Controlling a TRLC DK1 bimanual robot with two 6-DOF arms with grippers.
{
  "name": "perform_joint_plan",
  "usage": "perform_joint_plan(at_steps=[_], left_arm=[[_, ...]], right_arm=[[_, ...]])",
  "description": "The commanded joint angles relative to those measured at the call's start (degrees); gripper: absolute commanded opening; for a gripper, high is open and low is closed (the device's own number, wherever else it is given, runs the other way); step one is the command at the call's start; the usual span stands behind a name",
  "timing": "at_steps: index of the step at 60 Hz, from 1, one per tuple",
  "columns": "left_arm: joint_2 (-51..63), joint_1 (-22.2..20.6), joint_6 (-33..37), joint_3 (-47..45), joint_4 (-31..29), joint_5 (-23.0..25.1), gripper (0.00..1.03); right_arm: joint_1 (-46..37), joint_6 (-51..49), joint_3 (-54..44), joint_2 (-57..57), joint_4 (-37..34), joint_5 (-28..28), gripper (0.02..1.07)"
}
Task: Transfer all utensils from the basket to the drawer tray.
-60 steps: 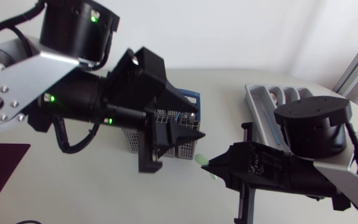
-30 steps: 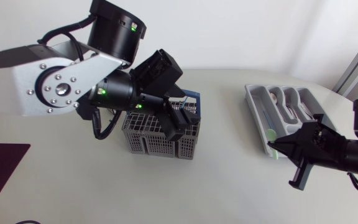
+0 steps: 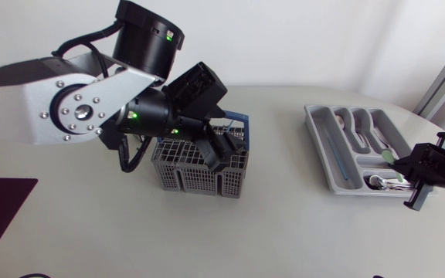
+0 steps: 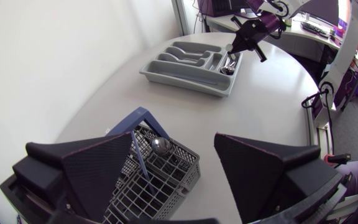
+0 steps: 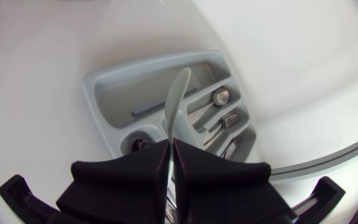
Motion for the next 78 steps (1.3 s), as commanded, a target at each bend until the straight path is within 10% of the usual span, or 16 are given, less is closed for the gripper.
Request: perform_joint_plan(at_steps=[1,26,37,50,78], left_arm=[[1.02,0.59,-0.50,-0.25,0.15,-0.60,0.93],[3.04,3.84,-1.73,-0.08,-2.04,-2.27,0.93],[4.71,4.98,-3.22,0.98,-3.19,-2.35,0.93],[7.00,5.42,-5.16,2.03,-3.54,-2.44,0.93],[9.37,2.61,-10.43,-5.44,14.30,-5.78,0.78]], right_arm=[[-1.00,-5.01,1.01,5.07,3.78,2.07,0.07],[-3.11,-12.74,3.47,20.45,17.05,11.04,0.08],[-3.73,-14.68,1.89,20.28,16.88,11.48,0.59],[-4.17,-12.04,0.74,14.83,16.96,10.86,0.84],[-2.50,6.06,-2.16,-0.03,11.69,7.17,0.89]])
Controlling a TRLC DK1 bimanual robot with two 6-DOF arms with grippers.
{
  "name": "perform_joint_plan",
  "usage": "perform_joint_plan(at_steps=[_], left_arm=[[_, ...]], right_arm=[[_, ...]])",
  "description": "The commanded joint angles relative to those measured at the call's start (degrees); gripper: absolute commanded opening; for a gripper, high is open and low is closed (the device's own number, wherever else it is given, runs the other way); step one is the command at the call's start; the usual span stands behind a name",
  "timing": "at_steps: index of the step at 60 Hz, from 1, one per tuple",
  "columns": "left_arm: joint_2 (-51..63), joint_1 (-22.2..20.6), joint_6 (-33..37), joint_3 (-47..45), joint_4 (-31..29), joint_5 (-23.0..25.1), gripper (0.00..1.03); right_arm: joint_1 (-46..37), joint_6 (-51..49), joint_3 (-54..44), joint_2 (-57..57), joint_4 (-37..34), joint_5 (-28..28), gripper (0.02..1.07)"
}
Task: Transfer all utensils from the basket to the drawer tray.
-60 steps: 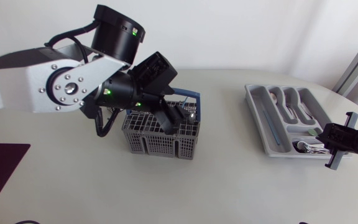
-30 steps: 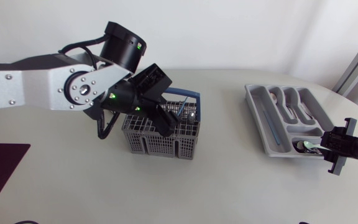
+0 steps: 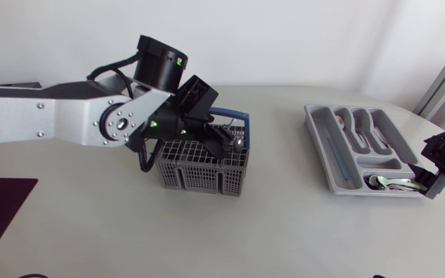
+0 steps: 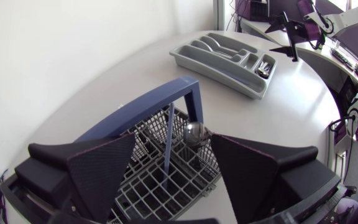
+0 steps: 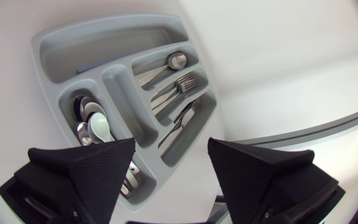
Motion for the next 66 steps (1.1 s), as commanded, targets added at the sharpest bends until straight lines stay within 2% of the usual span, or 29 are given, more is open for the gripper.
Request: perform_joint_plan(at_steps=[1,5,11,14,26,31,42,53,55,61,66], left_arm=[[1.33,-1.70,-0.81,-4.17,5.30,-1.87,0.77],[1.85,-2.05,-0.73,-5.75,8.47,-2.66,0.72],[2.20,-2.40,-0.73,-7.69,12.51,-4.07,0.72],[2.56,-2.58,-0.73,-8.74,14.62,-4.42,0.67],[4.67,-3.81,-0.46,-10.94,22.88,-8.99,0.58],[5.46,-4.68,-0.11,-11.29,26.13,-10.92,0.48],[7.83,-5.83,0.68,-10.41,29.39,-13.65,0.27],[9.24,-6.35,1.47,-10.76,32.81,-15.41,0.19],[9.24,-6.53,1.82,-11.12,33.87,-15.84,0.14],[8.97,-7.15,2.79,-12.61,36.77,-16.37,0.07],[8.80,-7.32,2.88,-13.49,38.00,-16.55,0.06]], right_arm=[[0.94,4.08,-2.90,-1.91,-1.25,-0.68,0.89],[1.29,5.57,-3.87,-3.84,-1.34,-1.21,0.89],[1.55,7.33,-4.57,-6.39,-3.09,-2.52,0.89],[1.99,7.86,-5.01,-7.62,-3.53,-2.61,0.89],[4.01,9.62,-6.07,-10.17,-5.20,-3.49,0.89],[4.89,10.14,-6.59,-10.35,-5.20,-3.40,0.89],[5.51,10.41,-7.38,-10.35,-4.94,-3.40,0.89],[5.68,10.23,-7.82,-9.99,-4.68,-3.32,0.89],[5.77,10.14,-7.91,-9.99,-4.68,-3.32,0.89],[5.95,10.14,-8.09,-9.91,-4.50,-3.23,0.89],[6.03,10.14,-8.00,-9.64,-4.41,-3.14,0.89]])
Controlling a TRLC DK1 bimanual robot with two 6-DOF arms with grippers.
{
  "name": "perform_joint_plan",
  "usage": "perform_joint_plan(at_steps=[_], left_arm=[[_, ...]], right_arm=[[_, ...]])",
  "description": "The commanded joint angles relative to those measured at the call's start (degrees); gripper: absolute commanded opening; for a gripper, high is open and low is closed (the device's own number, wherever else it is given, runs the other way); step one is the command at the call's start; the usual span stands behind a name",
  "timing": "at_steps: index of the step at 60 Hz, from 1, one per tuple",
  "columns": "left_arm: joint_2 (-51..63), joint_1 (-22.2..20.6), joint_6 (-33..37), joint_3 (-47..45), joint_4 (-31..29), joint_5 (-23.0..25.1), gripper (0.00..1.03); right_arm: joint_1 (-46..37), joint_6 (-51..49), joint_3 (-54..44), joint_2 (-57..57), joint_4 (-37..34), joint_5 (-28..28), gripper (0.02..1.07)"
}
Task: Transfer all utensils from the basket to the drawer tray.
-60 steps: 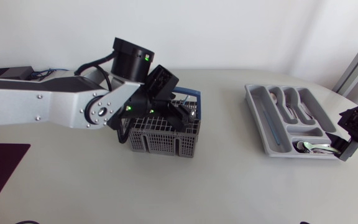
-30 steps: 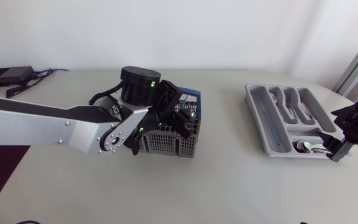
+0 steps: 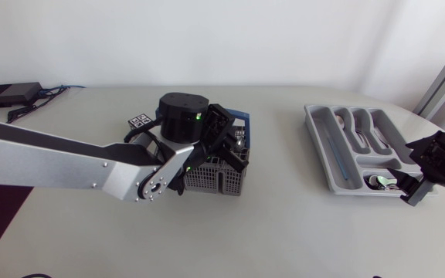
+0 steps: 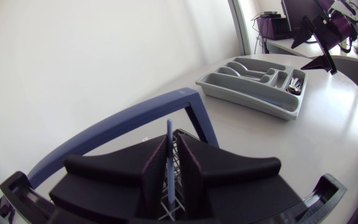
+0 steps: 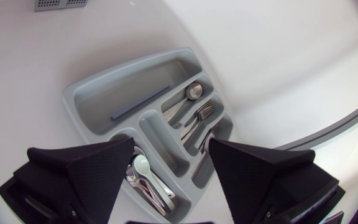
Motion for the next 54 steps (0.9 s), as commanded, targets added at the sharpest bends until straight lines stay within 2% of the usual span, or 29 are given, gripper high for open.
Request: perform_joint_plan(at_steps=[1,22,40,54], left_arm=[[0.64,-0.59,1.00,-2.54,1.65,-0.29,0.05],[-1.91,-1.73,3.99,-7.64,10.35,-3.36,0.03],[-7.79,-1.91,4.51,-6.58,10.44,-3.54,0.03],[-15.09,-2.26,1.09,-4.82,5.52,-3.10,0.03]], right_arm=[[0.42,0.92,-1.42,0.41,-0.13,0.01,0.89],[2.35,1.18,-2.30,-0.64,-0.66,0.36,0.89],[6.04,2.06,-3.79,-3.19,-1.71,1.77,0.89],[10.26,5.05,-3.62,-6.18,-4.26,2.64,0.89]])
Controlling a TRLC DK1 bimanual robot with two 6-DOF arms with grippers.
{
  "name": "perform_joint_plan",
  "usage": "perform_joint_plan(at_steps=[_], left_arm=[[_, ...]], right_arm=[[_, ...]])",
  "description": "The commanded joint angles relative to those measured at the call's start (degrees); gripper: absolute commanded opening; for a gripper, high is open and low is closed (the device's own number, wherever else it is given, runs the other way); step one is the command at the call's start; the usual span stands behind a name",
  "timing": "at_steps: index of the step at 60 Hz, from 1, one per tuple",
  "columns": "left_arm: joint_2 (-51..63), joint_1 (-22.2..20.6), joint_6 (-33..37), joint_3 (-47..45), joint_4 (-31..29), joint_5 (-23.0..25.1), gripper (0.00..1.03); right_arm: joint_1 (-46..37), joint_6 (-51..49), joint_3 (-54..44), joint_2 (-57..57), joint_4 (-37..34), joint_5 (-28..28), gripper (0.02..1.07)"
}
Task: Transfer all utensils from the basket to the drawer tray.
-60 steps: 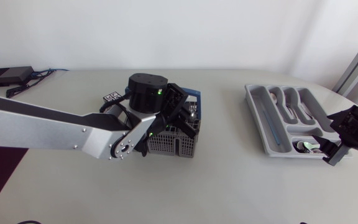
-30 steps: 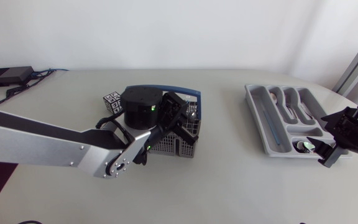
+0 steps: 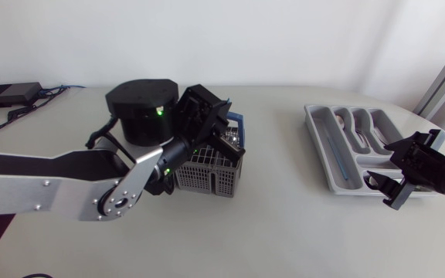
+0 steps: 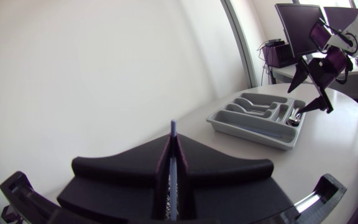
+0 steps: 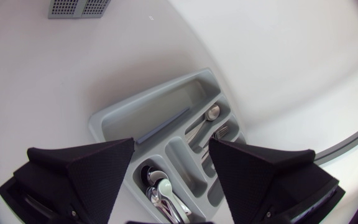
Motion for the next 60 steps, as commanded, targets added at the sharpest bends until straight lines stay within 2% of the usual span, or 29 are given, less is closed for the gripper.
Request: perform_joint_plan(at_steps=[1,11,21,33,40,51,60], left_arm=[[-3.46,-0.34,-1.80,1.43,-1.39,-0.37,0.03],[-5.66,-0.07,-8.13,3.19,-5.26,1.48,0.03],[-6.98,1.60,-15.34,4.59,-8.33,3.94,0.03],[-7.68,5.73,-25.62,8.81,-14.75,11.32,0.03],[-7.33,7.84,-31.16,10.13,-15.80,15.98,0.03],[-6.80,8.63,-36.25,10.04,-15.36,20.02,0.03],[-5.92,8.63,-38.45,10.13,-14.84,21.87,0.03]], right_arm=[[1.98,2.41,-1.19,-1.77,-1.46,0.72,0.89],[7.52,6.36,-0.93,-3.61,-2.78,3.27,0.89],[11.82,10.32,1.01,-6.07,-7.88,3.27,0.89],[19.38,20.78,9.62,-6.07,-19.57,-3.23,0.89],[25.01,27.72,15.42,-2.29,-23.52,-6.92,0.89],[31.51,37.65,22.80,5.18,-25.46,-12.99,0.88],[36.43,43.10,28.25,11.51,-25.72,-16.24,0.80]])
